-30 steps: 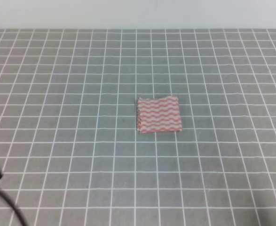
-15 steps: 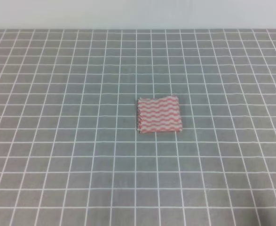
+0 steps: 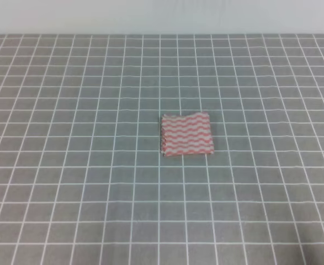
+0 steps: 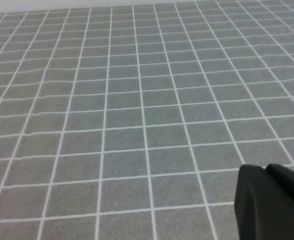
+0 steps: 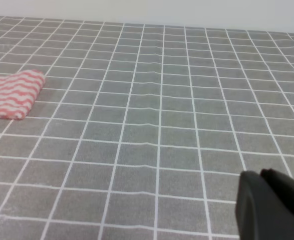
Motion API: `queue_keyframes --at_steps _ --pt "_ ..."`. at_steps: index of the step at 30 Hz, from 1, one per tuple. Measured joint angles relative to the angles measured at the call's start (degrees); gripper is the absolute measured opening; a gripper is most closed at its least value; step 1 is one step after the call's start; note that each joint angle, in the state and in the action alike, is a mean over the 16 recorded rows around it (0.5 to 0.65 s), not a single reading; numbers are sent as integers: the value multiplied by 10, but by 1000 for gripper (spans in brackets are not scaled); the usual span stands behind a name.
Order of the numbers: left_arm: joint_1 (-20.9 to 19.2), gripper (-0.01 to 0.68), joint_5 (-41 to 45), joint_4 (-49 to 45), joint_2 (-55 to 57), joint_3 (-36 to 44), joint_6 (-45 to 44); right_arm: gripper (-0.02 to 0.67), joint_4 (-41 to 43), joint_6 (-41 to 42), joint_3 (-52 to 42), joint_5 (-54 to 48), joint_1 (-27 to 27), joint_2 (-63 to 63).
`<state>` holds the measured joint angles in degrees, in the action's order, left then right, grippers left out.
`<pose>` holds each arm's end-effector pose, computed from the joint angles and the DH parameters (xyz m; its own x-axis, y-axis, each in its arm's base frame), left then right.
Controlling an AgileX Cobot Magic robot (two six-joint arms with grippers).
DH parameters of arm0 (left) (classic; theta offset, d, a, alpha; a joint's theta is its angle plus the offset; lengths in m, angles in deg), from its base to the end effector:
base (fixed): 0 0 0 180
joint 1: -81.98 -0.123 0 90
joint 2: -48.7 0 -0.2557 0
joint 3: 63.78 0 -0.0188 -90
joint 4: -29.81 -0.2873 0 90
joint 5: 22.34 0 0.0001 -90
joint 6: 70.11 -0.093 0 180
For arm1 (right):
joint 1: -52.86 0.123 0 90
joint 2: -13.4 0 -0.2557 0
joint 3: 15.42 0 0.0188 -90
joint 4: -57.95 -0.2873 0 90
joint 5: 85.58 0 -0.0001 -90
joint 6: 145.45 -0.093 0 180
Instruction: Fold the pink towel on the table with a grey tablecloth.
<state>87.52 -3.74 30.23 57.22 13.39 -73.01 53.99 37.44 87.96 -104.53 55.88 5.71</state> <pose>0.1217 -0.0120 0.1782 -0.2411 0.0672 -0.9682 0.1094 0.9931 0.0417 0.1208 0.0085 0.1831 -0.2294 0.0029 -0.9733 -0.0711 0.9973 0.0197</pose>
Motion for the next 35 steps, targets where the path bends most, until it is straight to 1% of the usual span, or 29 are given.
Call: queue_keyframes --at_steps 7,35 --pt "0 -2 5 3 0 0 -33 -16 0 0 0 0 0 0" --pt "-5 -2 6 2 -18 4 -36 -17 0 0 1 0 0 -1"
